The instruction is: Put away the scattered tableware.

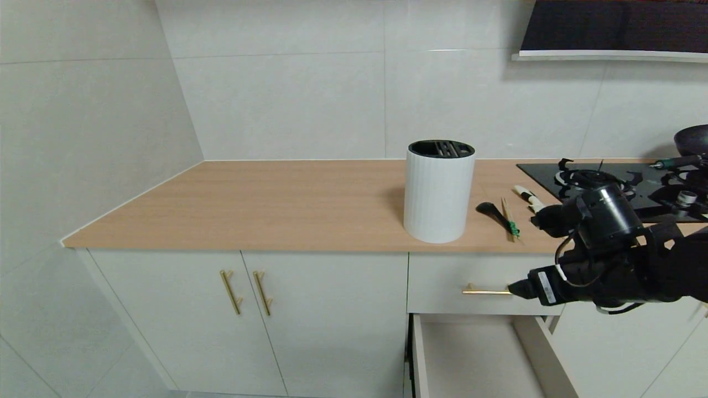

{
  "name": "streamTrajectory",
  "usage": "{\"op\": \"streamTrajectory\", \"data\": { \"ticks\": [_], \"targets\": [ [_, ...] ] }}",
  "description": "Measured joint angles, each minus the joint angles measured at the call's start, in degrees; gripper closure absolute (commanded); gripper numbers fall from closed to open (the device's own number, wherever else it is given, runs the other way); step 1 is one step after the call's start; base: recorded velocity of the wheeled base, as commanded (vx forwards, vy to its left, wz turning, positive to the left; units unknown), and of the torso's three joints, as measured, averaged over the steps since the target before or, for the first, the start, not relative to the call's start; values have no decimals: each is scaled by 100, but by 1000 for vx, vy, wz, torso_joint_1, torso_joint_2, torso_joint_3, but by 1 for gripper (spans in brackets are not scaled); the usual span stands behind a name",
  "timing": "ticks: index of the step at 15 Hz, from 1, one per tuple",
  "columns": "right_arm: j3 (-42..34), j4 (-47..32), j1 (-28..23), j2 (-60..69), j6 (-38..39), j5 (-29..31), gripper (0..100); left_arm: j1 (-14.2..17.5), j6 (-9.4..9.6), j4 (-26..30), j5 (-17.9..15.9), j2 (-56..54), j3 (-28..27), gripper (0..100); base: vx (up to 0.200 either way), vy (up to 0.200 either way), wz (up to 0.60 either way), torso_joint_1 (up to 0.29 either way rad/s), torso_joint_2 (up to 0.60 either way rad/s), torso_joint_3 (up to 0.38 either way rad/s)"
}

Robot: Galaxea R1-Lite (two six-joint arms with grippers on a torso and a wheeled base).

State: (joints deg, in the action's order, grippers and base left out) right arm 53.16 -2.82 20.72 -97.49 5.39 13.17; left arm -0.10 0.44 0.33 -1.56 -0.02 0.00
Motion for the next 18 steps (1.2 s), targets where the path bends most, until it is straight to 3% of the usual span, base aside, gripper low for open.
{"op": "streamTrajectory", "data": {
  "ticks": [5,7,10,18],
  "targets": [
    [2767,-1927,-15,-411,1368,213,0,-1,0,0,-2,0,0,0,0,0,0,0,0,0],
    [3361,-2148,-20,-948,1793,613,0,0,0,0,0,0,0,0,0,0,0,0,0,0],
    [3862,-2004,-44,-1755,2238,1026,0,2,0,2,-2,0,0,0,0,0,0,0,0,0],
    [4428,-1943,-463,-2643,2316,1064,0,2,0,2,0,0,0,0,0,0,0,0,0,0]
  ]
}}
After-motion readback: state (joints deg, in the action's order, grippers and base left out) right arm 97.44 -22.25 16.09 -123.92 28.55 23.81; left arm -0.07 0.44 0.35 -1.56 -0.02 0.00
